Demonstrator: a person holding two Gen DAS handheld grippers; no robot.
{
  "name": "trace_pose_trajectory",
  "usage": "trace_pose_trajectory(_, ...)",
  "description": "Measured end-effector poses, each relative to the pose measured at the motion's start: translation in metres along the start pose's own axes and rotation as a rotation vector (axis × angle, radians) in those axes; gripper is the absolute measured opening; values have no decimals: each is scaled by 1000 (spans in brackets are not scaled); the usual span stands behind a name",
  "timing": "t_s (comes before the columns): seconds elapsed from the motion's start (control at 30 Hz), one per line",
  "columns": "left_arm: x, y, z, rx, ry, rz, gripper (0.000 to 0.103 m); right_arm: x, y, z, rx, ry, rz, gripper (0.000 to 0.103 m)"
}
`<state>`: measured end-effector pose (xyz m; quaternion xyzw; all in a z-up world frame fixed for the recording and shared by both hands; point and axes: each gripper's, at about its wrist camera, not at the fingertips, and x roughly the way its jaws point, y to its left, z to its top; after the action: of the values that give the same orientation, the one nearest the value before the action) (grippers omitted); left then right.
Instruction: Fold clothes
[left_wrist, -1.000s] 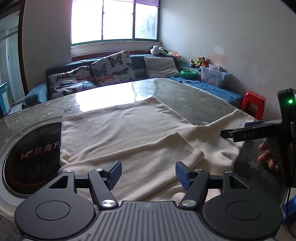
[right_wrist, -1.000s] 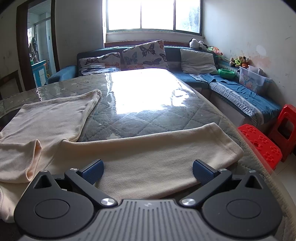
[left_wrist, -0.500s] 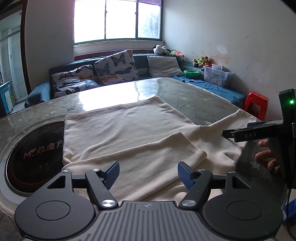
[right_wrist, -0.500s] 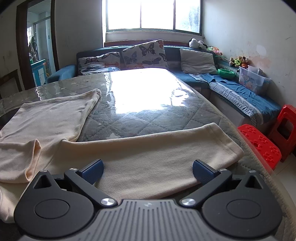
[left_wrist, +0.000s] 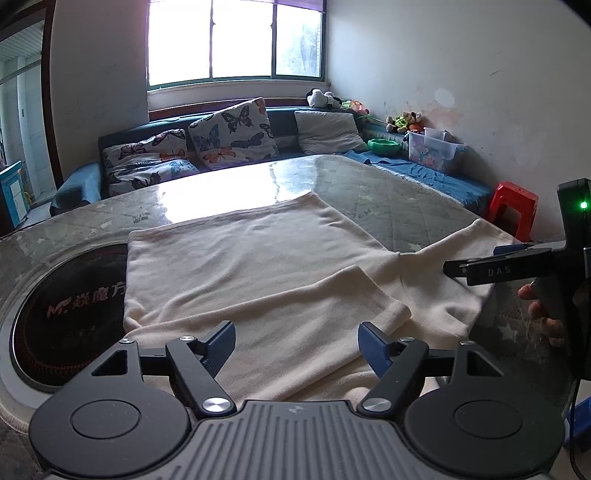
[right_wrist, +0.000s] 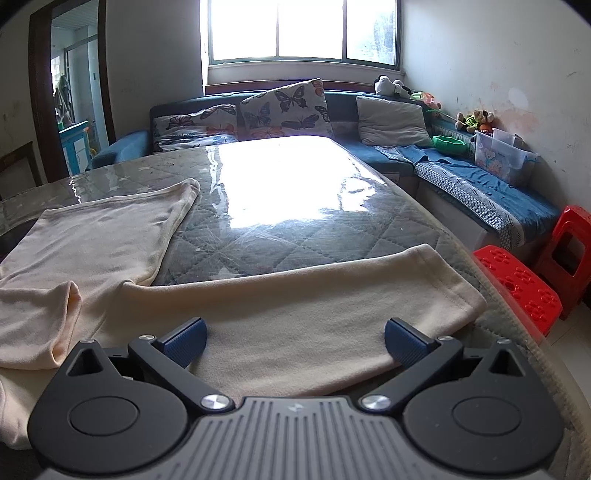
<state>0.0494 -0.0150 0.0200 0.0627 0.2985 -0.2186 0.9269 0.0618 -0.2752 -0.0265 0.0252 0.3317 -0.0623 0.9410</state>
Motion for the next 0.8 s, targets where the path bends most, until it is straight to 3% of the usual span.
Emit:
trace_pose_trajectory(0.23,5,-1,3,-4,6,4,76,-5,-8,6,39,20,-23,102)
trace_pose_trajectory(0.5,11,-3,4,-19,24,7,76,-11,-59,13,211,17,-70,96)
trace_pose_trajectory(0.7,13,-5,5,-15,32,15,76,-7,-90,10,311,28,-83,84)
trace_pose_trajectory(0.8,15,-6,6,-18,38,21,76,-7,-95,9,300,17,-94,74)
